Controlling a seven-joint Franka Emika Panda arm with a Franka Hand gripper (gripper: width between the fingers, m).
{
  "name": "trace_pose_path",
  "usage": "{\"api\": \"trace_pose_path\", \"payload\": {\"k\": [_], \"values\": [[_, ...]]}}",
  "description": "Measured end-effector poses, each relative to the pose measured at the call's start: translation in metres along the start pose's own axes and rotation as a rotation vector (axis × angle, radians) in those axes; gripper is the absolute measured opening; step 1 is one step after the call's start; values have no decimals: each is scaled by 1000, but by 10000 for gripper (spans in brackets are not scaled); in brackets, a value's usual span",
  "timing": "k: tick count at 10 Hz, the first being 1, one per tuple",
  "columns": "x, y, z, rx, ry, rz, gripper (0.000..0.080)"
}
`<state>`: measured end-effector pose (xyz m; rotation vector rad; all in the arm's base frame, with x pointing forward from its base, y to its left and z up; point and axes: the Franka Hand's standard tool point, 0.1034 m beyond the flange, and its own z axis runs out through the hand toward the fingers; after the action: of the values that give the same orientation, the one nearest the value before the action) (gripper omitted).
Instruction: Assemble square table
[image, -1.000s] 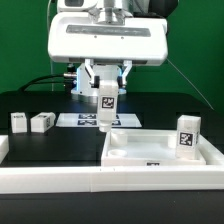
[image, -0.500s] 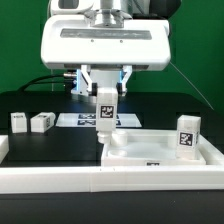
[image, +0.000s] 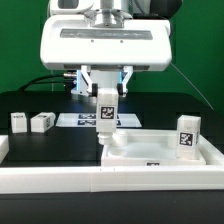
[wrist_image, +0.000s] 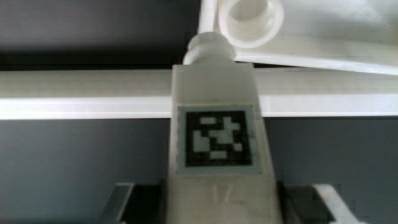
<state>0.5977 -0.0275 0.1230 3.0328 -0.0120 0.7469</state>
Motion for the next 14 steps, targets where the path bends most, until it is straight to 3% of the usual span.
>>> {"api": "trace_pose_path", "payload": {"k": [4,14], "values": [[2,-19,10,16,-5,-11,290],[-18,-21,24,7,-12,-22,290]]}}
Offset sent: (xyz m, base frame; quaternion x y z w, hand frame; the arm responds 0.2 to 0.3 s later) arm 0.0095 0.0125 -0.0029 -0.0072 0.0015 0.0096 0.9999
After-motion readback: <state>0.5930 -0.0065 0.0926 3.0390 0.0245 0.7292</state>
